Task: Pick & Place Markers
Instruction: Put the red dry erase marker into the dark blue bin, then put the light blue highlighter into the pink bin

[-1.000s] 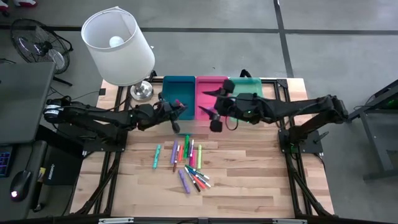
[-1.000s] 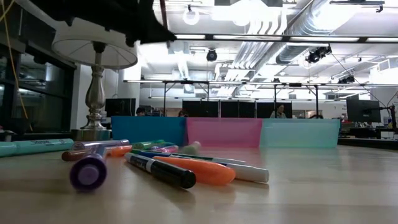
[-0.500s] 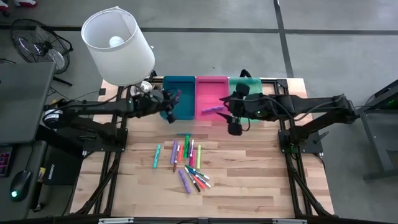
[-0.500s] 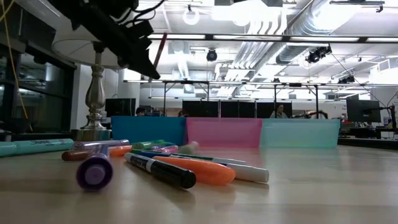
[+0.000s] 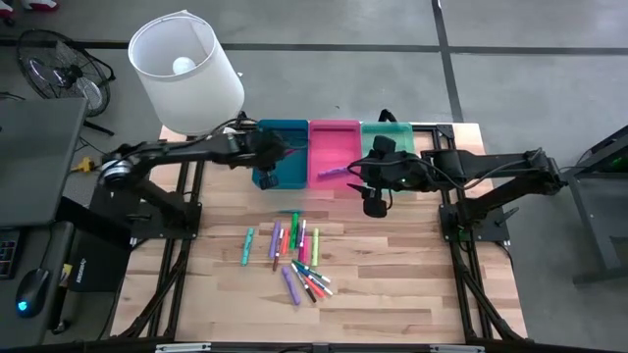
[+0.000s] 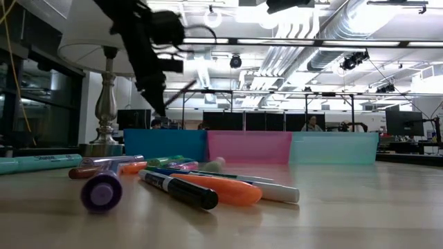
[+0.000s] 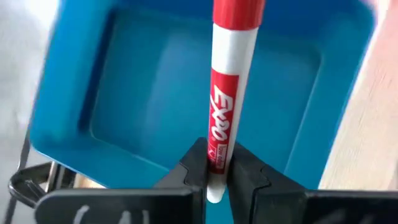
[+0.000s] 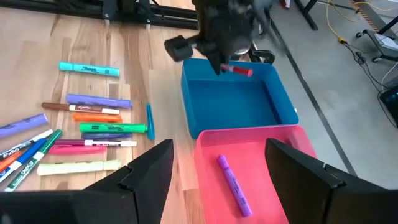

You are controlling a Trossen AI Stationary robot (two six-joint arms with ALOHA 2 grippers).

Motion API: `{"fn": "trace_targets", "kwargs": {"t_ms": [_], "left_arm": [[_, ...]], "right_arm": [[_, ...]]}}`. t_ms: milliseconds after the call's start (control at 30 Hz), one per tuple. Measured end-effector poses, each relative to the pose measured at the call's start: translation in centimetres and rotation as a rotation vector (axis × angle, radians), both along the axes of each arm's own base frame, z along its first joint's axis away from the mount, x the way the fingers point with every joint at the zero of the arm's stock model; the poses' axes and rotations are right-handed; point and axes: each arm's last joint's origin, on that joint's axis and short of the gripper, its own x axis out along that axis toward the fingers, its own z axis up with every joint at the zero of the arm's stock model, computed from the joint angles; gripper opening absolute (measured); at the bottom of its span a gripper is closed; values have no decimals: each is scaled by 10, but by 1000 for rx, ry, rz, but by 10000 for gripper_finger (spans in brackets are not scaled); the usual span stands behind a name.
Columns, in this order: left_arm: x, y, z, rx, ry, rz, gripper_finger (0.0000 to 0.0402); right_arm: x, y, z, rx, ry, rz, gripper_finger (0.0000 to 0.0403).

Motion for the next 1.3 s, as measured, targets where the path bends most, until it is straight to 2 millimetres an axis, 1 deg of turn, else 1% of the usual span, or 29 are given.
{"fn": "trace_targets", "kwargs": {"t_ms": [67, 167, 267, 467, 533, 667, 700, 867, 967, 1200, 1300], "left_arm": [[10, 5, -4, -12, 74, 1, 27], [19, 9, -12, -43, 226, -5, 27], [30, 14, -19, -65, 322, -22, 27], [40, 19, -23, -87, 455, -41, 27], [39, 18, -24, -105, 487, -46, 27], [40, 18, -24, -112, 498, -77, 27], [39, 18, -25, -115, 504, -79, 33], [40, 18, -24, -109, 505, -77, 93], [40, 18, -24, -107, 506, -77, 111], [39, 18, -24, -110, 509, -62, 112], [36, 17, -18, -108, 493, -36, 106]], "right_arm": [[0, 0, 0, 0, 1, 0, 243], [0, 0, 0, 2, 5, 2, 243], [-1, 0, -1, 1, 18, 3, 243], [-2, 0, -3, -1, 43, 3, 243], [-3, 0, -4, -1, 48, 3, 243], [-3, 0, -4, -1, 48, 3, 243], [-3, 0, -4, -1, 48, 3, 243], [-3, 0, -4, -1, 48, 3, 243], [-3, 0, -4, -1, 48, 3, 243], [-3, 0, -4, 12, 50, 21, 243], [-2, 1, -4, 26, 54, 46, 243]]}}
